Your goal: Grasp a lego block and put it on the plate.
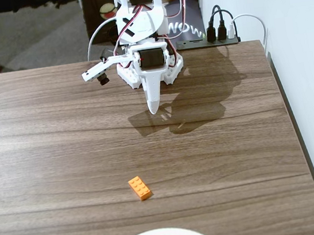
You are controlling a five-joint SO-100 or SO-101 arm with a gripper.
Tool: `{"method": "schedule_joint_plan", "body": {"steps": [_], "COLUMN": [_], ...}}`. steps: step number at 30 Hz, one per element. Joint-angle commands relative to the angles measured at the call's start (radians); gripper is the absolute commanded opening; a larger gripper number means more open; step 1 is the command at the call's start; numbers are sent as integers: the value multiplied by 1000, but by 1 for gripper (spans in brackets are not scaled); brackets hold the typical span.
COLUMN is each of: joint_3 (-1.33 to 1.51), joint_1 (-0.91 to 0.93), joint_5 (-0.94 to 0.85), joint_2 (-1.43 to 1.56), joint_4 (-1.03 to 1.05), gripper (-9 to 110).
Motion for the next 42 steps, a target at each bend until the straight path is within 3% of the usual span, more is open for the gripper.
{"method": "schedule_joint_plan", "body": {"steps": [1, 12, 27, 42], "joint_3": [-5, -15, -229, -403], "joint_1": [-5, 46, 204, 325], "joint_5": [-8, -49, -173, -534], "joint_2": [-3, -18, -328, -706], "joint_4": [2, -35, -153, -373], "gripper": [1, 1, 1, 1]}}
